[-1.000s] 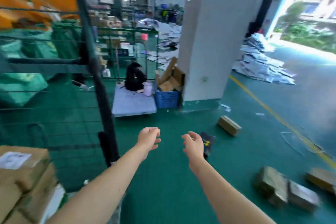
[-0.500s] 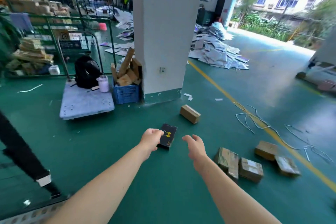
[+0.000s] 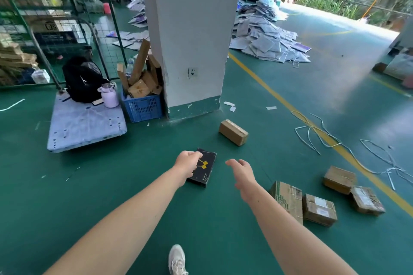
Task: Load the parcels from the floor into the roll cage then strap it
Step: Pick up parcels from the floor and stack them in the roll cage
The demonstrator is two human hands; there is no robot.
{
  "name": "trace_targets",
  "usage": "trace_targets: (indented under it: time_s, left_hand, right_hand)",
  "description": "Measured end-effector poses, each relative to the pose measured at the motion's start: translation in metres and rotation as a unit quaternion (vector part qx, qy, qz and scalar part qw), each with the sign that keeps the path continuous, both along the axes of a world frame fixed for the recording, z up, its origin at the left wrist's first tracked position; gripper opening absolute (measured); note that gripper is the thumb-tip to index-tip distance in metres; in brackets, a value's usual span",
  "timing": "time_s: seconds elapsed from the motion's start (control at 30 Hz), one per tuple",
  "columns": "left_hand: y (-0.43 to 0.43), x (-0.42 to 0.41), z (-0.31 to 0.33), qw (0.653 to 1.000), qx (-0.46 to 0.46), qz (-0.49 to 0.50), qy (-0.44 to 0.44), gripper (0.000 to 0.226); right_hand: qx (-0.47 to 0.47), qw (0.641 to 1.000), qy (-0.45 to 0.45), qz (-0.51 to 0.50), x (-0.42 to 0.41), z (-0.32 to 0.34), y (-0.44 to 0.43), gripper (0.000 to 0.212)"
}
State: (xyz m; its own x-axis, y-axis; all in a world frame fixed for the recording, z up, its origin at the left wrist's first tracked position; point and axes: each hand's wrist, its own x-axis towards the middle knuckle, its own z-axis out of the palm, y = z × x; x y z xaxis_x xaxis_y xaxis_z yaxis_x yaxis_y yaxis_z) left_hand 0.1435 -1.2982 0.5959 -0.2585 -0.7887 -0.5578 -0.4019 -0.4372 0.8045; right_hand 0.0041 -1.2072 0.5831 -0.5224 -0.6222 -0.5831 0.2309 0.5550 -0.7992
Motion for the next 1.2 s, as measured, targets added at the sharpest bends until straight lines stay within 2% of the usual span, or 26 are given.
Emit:
trace_targets:
  time_s: [0.13, 0.27, 0.57, 0.93, 1.2]
  left_hand:
    - [-0.084, -0.036, -0.003, 1.0, 0.008, -0.023, -0.007, 0.015]
    - [-0.157, -0.064, -0.007, 0.999, 0.011, -0.036, -0.021, 0.007]
    - [-0.298, -0.137, -0.043, 0.997, 0.035, -0.044, -0.048, 0.011]
    - [-0.487, -0.277, -0.141, 0.99, 0.09, 0.019, -0.106, 0.032]
    - [-0.553, -0.311, -0.283, 0.969, 0.177, -0.003, -0.171, 0.041]
  right_hand:
    - [0.006, 1.0, 0.0, -0.021, -0.034, -0.001, -0.081, 0.072]
    - [0.012, 0.999, -0.01, -0.041, -0.061, -0.004, -0.145, 0.071]
    - [0.046, 0.998, -0.023, -0.025, -0.136, -0.037, -0.293, 0.07]
    - [0.129, 0.989, -0.051, 0.046, -0.297, -0.134, -0.499, 0.07]
    - [0.251, 0.963, -0.085, 0.052, -0.342, -0.268, -0.556, 0.069]
